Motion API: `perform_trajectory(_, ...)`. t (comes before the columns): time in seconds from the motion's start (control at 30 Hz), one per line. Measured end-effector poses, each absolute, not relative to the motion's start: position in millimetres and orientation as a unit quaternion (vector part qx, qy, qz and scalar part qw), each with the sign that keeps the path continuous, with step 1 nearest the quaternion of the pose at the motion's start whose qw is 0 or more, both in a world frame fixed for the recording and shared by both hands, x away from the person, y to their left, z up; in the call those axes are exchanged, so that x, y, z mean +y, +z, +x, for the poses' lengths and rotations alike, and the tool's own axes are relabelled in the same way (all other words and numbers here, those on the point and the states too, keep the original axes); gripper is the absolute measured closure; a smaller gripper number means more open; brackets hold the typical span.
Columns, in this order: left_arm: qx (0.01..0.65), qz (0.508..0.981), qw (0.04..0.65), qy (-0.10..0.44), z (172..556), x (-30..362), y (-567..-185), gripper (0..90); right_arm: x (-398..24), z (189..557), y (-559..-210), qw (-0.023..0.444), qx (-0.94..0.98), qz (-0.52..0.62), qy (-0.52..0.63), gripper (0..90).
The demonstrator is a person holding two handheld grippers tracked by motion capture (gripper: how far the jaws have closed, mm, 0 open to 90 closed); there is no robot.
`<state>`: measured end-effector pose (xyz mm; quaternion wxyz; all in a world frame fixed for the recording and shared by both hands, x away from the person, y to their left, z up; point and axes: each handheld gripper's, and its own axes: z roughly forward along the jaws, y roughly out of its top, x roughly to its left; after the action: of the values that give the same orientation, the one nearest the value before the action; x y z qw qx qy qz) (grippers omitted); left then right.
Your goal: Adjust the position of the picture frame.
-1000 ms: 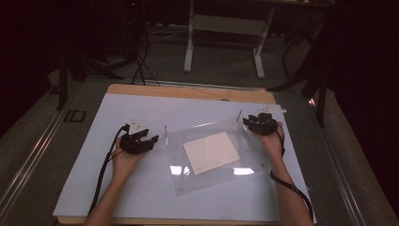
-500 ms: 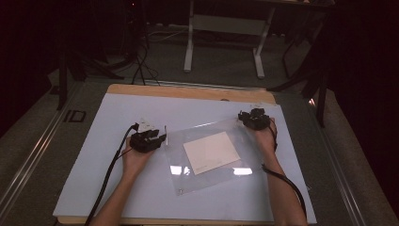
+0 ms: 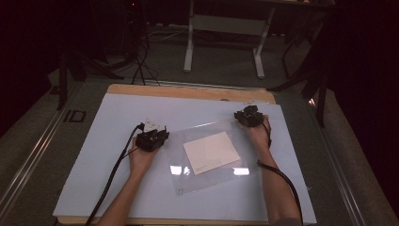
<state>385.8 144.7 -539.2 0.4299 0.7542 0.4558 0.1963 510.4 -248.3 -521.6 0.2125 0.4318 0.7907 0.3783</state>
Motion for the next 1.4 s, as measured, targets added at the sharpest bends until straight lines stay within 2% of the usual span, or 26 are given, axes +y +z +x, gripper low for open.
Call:
perform_trajectory(0.07, 0.457, 0.753, 0.432, 0.195, 387, 144, -539, 72.9, -248, 512, -524, 0.208, 0.788, 0.439, 0.379, 79.7)
perform_trajectory(0.2, 0.455, 0.754, 0.430, 0.199, 389, 140, -539, 73.0, -248, 512, -527, 0.207, 0.792, 0.439, 0.370, 80.2)
perform_trajectory(0.43, 0.467, 0.752, 0.419, 0.202, 391, 138, -539, 79.8, -249, 512, -530, 0.207, 0.795, 0.438, 0.365, 83.8)
perform_trajectory(0.47, 0.472, 0.750, 0.417, 0.202, 392, 138, -540, 83.2, -250, 511, -531, 0.207, 0.794, 0.439, 0.367, 84.3)
perform_trajectory(0.57, 0.471, 0.751, 0.415, 0.203, 392, 137, -540, 84.0, -250, 511, -531, 0.205, 0.794, 0.438, 0.369, 84.7)
perform_trajectory(1.07, 0.477, 0.747, 0.422, 0.191, 394, 140, -540, 84.8, -254, 514, -529, 0.181, 0.787, 0.452, 0.379, 85.3)
perform_trajectory(1.4, 0.504, 0.726, 0.428, 0.189, 395, 143, -534, 83.9, -255, 509, -520, 0.158, 0.784, 0.461, 0.385, 84.4)
